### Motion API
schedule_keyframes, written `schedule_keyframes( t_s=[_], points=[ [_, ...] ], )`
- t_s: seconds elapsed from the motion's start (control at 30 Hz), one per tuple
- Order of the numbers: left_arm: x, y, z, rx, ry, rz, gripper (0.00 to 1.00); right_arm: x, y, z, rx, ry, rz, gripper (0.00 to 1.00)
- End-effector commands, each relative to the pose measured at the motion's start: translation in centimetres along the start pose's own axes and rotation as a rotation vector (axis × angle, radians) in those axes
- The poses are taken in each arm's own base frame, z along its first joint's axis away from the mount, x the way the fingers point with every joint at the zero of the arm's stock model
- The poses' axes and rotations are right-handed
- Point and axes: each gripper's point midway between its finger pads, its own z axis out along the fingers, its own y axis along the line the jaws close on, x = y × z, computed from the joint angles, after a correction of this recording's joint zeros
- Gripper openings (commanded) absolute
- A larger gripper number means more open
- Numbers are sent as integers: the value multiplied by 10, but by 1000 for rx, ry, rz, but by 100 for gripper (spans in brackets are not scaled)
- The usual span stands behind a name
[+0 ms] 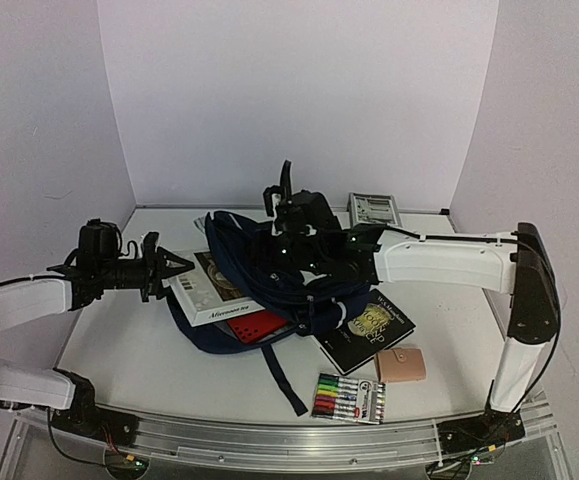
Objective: Pack the student bag
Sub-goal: Place the book in the student bag.
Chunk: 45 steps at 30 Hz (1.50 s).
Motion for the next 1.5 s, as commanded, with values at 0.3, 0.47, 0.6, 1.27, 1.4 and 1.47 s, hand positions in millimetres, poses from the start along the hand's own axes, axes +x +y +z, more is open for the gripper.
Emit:
schedule_keyframes(
  t_s=[0.3, 0.47, 0.6, 1.27, 1.4, 1.47],
  points=[
    [-38, -21, 66, 76, -156, 148, 28, -84, 83, -59, -254, -254, 95, 0],
    [-49, 7, 84, -17, -163, 135, 40, -81, 79, -56, -236, -254, 97, 0],
    [-49, 28, 91, -114, -138, 127, 52, -80, 74, -56, -212, -261, 96, 0],
    [-2, 61, 39, -314, -111, 109, 86, -84, 51, -64, -93, -297, 56, 0],
    [-1, 57, 50, -292, -95, 125, 78, -79, 53, -58, -101, -278, 56, 0],
    [-2, 60, 56, -300, -84, 126, 75, -77, 54, -55, -108, -270, 57, 0]
  ],
)
